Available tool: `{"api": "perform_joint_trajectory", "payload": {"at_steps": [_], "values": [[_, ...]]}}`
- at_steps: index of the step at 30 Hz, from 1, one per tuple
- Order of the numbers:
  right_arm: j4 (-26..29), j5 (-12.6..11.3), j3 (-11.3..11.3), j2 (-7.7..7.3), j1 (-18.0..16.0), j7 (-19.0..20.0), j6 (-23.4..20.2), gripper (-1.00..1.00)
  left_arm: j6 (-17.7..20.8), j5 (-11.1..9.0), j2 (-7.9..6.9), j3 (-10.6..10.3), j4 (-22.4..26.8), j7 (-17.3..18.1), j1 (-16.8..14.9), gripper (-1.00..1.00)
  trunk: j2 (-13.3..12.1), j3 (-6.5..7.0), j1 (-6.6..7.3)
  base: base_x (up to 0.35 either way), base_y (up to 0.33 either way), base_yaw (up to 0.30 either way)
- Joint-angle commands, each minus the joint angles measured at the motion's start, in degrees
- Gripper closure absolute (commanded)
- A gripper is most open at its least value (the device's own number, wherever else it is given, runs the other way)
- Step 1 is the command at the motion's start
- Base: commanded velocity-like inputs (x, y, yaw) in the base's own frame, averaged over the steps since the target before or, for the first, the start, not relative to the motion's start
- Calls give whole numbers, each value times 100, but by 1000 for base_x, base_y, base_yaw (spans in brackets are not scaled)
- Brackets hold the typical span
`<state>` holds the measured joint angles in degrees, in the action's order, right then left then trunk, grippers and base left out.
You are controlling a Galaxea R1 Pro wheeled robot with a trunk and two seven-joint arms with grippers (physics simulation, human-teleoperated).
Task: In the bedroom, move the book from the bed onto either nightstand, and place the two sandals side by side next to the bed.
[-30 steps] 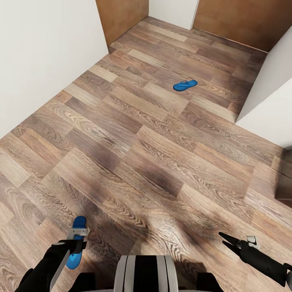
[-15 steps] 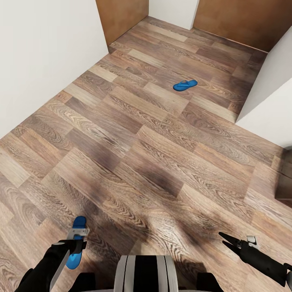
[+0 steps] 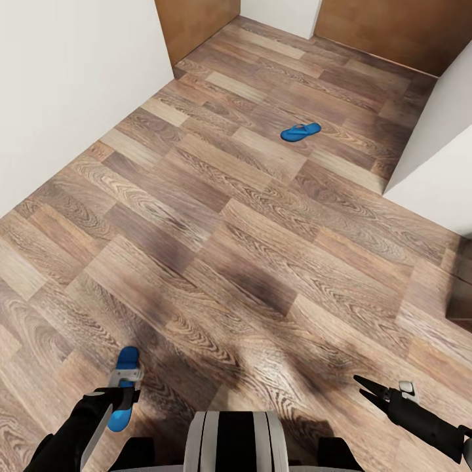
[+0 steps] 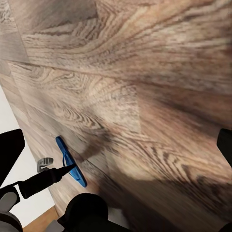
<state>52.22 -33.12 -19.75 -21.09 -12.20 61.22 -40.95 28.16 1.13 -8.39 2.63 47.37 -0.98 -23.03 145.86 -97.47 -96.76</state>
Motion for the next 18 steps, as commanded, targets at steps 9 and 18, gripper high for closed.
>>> {"api": "perform_joint_trajectory", "payload": {"at_steps": [9,18], "values": [[2,-23,-2,-1,-2,4,-36,-100,31,10,20,0,9,-8,0,100,1,-3,1,0,0,0],[-1,-21,-2,-1,-2,4,-36,-100,30,10,43,0,9,-25,0,100,1,-3,1,0,0,0]]}}
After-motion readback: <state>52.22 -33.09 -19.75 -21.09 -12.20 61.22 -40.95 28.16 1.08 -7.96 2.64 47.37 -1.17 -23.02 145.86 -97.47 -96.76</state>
